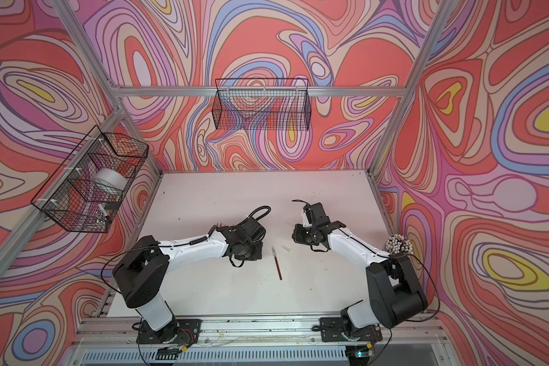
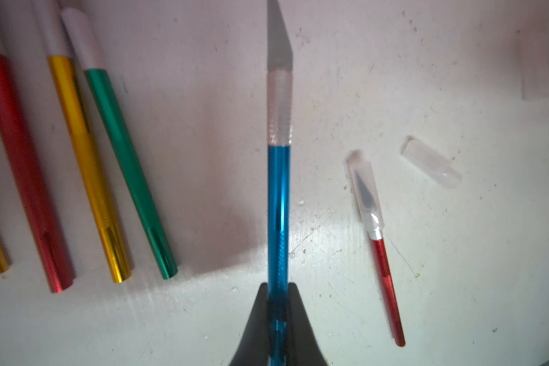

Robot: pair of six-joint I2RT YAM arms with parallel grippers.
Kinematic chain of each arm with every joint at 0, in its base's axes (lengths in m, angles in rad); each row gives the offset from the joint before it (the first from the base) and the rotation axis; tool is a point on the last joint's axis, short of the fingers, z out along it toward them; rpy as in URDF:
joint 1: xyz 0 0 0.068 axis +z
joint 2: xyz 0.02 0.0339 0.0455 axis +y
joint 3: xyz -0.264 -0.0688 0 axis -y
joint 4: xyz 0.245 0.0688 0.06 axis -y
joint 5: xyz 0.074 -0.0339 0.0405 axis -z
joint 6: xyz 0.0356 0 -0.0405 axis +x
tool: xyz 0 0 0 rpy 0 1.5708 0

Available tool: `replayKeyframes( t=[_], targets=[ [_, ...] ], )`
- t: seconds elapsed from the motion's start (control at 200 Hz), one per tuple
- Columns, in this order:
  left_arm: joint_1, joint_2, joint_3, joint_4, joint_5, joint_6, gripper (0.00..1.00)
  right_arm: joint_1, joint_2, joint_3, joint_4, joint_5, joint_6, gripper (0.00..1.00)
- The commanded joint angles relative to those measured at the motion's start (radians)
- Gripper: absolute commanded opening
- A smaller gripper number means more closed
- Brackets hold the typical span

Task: Remove protective caps from carving knives
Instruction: Place the carving knife at the center of the board.

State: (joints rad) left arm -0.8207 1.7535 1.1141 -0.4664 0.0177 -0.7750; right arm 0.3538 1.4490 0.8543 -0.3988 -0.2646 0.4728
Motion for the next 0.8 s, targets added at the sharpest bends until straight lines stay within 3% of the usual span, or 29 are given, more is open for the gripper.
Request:
replayKeyframes(
  t=[0.0, 0.24, 0.796],
  targets=[
    [0.013, 0.039, 0.038, -0.092, -0.056, -0.032, 0.01, 0.0, -0.024, -0.017, 0.006, -0.02, 0.003, 0.23],
    [0.025, 0.079, 0.075, -0.138, -0.11, -0.041, 0.02, 0.002, -0.051, -0.044, 0.045, -0.126, -0.011, 0.29],
    [0.042, 0.131, 0.101, -0.156, -0.135, -0.029, 0.13, 0.011, -0.082, -0.063, 0.023, -0.107, -0.011, 0.31]
  ],
)
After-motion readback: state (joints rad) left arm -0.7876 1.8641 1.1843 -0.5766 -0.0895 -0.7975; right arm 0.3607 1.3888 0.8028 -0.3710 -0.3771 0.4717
